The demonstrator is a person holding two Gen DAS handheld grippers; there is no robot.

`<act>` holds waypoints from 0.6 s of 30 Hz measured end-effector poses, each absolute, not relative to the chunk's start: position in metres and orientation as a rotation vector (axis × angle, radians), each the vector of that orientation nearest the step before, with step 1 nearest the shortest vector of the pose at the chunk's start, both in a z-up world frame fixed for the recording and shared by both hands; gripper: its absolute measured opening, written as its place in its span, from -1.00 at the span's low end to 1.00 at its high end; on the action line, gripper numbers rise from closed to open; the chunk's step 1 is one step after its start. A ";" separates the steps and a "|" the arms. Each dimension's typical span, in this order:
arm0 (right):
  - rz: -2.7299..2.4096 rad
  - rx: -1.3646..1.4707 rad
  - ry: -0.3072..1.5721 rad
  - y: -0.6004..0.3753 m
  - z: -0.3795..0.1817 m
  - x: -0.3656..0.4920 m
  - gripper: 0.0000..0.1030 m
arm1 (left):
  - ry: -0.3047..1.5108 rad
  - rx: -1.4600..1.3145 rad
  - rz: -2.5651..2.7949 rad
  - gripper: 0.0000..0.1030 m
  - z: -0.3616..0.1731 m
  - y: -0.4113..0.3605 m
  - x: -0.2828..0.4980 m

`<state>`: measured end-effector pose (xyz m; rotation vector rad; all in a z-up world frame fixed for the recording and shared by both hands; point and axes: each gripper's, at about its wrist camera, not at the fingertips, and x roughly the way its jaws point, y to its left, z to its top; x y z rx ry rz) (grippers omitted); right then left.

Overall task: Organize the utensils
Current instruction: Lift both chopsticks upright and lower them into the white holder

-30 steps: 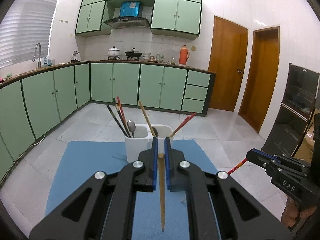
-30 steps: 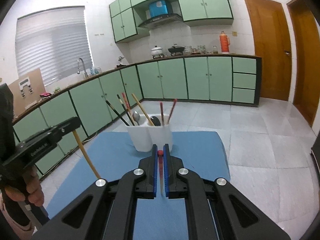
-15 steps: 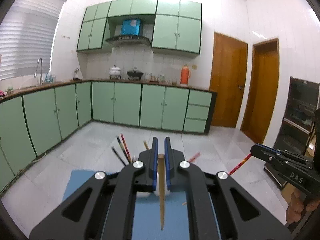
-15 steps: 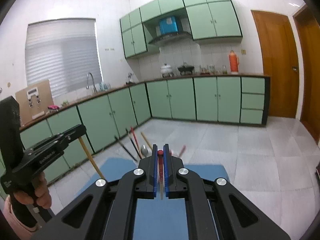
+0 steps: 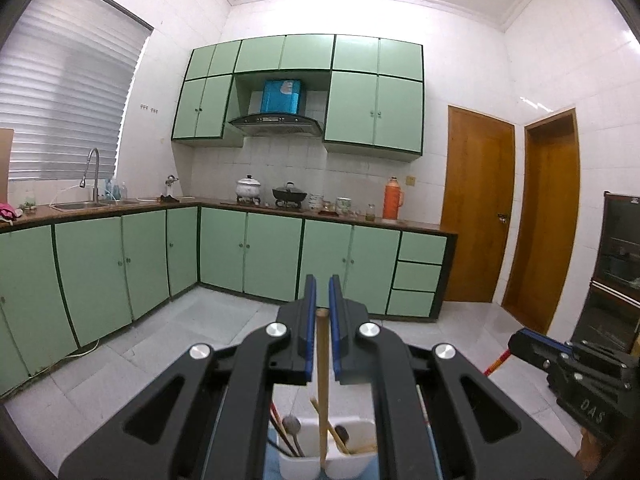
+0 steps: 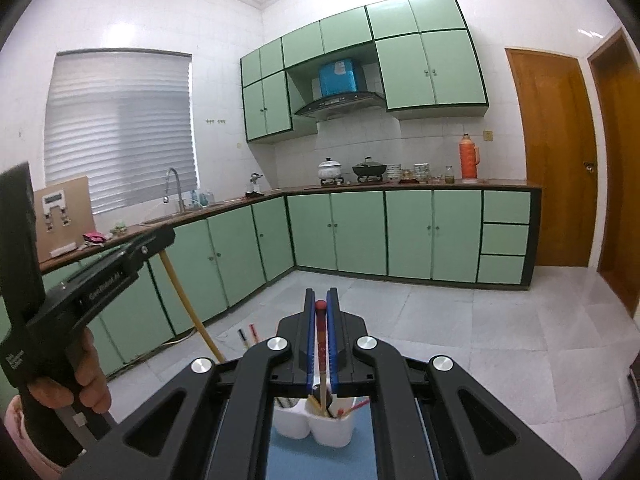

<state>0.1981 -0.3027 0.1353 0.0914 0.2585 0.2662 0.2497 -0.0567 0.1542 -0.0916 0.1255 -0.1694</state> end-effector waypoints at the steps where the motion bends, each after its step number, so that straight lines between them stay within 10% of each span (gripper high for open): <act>1: 0.264 0.088 0.263 -0.301 0.135 0.205 -0.90 | 0.121 -0.091 -0.165 -0.90 0.153 -0.058 0.256; 18: 0.237 0.045 0.384 -0.275 0.070 0.282 -0.90 | 0.247 -0.059 -0.138 -0.89 0.080 -0.070 0.336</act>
